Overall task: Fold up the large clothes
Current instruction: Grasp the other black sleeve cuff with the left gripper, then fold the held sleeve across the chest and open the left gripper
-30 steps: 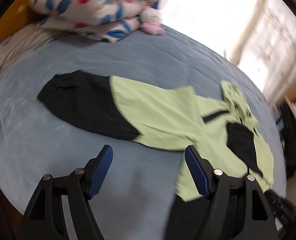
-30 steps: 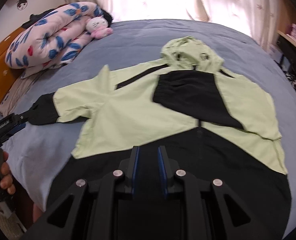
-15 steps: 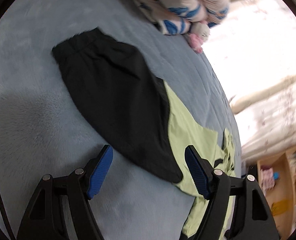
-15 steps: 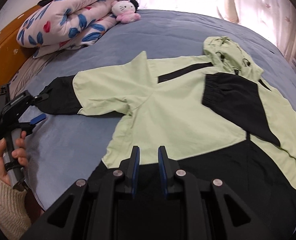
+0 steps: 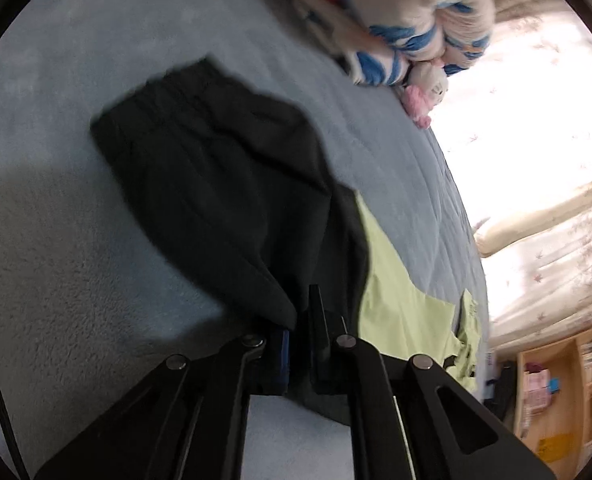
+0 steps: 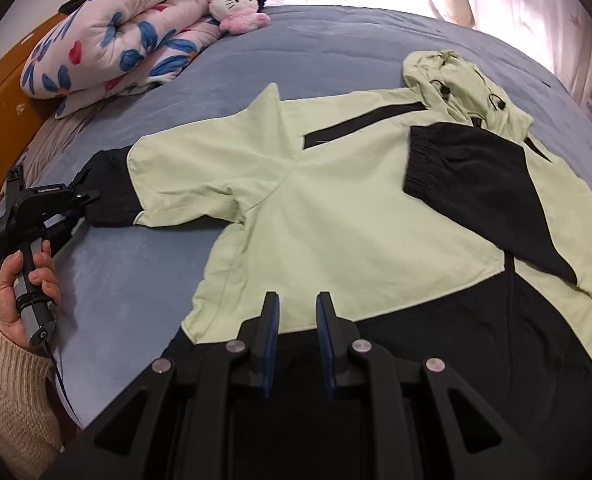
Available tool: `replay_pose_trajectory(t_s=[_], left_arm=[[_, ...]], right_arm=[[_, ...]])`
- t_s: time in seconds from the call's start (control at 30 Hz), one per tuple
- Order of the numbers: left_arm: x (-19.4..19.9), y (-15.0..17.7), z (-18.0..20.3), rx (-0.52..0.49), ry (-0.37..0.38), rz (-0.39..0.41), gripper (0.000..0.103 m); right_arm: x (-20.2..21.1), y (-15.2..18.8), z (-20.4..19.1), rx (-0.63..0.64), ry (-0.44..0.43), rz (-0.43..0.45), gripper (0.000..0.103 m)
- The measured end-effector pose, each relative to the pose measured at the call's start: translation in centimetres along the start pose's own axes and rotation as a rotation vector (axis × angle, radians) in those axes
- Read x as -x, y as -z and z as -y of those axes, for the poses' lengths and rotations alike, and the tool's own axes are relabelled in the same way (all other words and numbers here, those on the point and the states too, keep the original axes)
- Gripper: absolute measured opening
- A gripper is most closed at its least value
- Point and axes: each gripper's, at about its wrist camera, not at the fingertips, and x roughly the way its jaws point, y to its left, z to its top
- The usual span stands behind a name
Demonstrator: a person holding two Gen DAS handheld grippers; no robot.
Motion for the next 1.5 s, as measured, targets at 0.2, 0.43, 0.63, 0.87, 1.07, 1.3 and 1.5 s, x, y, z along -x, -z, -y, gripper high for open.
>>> replay_pose_trajectory(t_s=[0.2,0.43,0.63,0.87,1.07,1.3,1.5], left_arm=[[3.5,2.5,12.0,-0.321,0.028,0.112,0.004],[1.8,13.3,26.8,-0.708,0.162,-0.004,0.004],[-5.9,25.6,31.4,-0.948,0.1,-0.267,0.008],[-10.4,31.6,29.5,-0.992,0.005,-0.474,0.046],[-6.9,29.9,30.3,-0.965,0.096,-0.499,0.061],[-2.0,28.7,28.8,-0.906,0.17,-0.492,0.065],[1.0,25.9,25.2,-0.861,0.039,-0.342,0.065]], right_arm=[[0.9,0.2,3.2,-0.074,-0.012,0.027,0.019],[3.5,1.2,9.4,-0.199,-0.001,0.087,0.019],[4.9,3.1,15.4,-0.294,0.043,0.097,0.019],[5.2,4.9,19.2,-0.341,0.038,0.088,0.019],[5.0,4.8,19.7,-0.349,-0.004,0.094,0.019],[5.5,3.6,17.4,-0.254,-0.047,0.12,0.019],[5.4,1.1,13.9,-0.134,-0.084,0.139,0.019]])
